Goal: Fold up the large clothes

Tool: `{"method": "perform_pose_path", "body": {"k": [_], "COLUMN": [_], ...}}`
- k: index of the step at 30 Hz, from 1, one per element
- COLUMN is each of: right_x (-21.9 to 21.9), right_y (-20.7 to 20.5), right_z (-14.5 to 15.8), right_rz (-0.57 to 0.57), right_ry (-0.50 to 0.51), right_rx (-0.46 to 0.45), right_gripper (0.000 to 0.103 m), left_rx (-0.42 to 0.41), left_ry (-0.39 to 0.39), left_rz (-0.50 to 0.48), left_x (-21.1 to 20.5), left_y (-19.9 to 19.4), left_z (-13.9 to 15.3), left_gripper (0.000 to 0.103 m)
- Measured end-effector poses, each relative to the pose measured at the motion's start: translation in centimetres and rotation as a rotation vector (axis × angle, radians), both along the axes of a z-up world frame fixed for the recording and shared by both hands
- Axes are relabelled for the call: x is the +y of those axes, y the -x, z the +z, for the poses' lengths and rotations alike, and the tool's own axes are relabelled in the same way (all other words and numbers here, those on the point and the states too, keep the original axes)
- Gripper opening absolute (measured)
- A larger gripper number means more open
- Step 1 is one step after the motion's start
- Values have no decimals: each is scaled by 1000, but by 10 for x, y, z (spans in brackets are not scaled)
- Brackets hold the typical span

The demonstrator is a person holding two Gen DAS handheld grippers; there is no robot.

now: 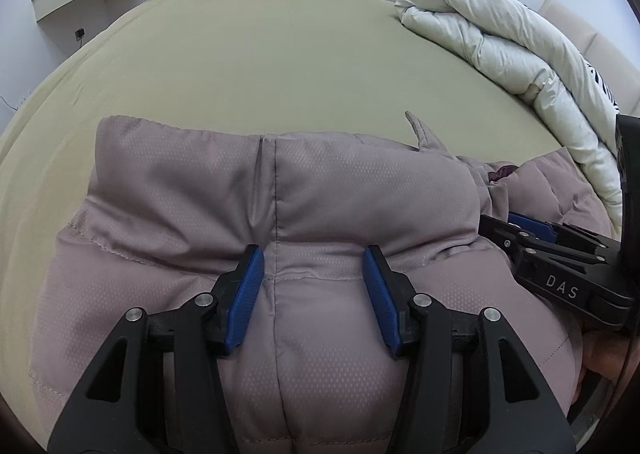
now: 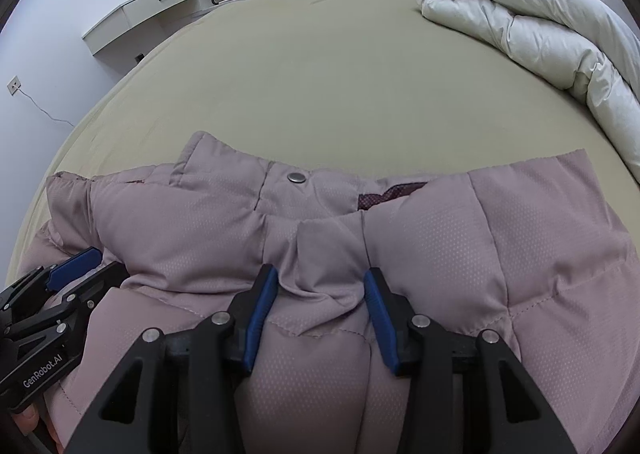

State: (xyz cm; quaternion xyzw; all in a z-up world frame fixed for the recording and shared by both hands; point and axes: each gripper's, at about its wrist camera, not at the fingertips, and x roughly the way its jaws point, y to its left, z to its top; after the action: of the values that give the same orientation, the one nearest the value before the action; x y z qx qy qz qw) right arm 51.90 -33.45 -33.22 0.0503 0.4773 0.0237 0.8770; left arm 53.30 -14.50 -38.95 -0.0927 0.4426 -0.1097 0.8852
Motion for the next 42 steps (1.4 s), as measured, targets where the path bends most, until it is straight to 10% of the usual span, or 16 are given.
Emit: {"method": "perform_pose_path", "body": {"k": [12, 17, 20, 24, 34, 38, 42], "right_x": [1, -30, -67, -109, -147, -162, -172], "right_y": [4, 47, 70, 60, 69, 71, 69], "right_z": [4, 57, 78, 26, -13, -21, -25], "right_rz": [-15, 0, -86, -179, -242, -300, -320], "right_ry": [-17, -130, -86, -57, -243, -303, -337], "right_rx": [-42, -141, -217, -21, -115, -122, -114], "right_gripper": [49, 48, 47, 39, 35, 5, 0], "left_rx": [16, -158, -103, -27, -39, -44, -42], "left_ry": [17, -134, -113, -122, -37, -14, -8], "left_rz": [-14, 64, 99, 87, 103, 98, 96], "left_x": [10, 40, 59, 52, 61, 63, 59], "left_y": [0, 48, 42, 24, 8, -7, -13], "left_z": [7, 57, 49, 16, -7, -23, -28], "left_gripper": [51, 51, 51, 51, 51, 51, 51]}}
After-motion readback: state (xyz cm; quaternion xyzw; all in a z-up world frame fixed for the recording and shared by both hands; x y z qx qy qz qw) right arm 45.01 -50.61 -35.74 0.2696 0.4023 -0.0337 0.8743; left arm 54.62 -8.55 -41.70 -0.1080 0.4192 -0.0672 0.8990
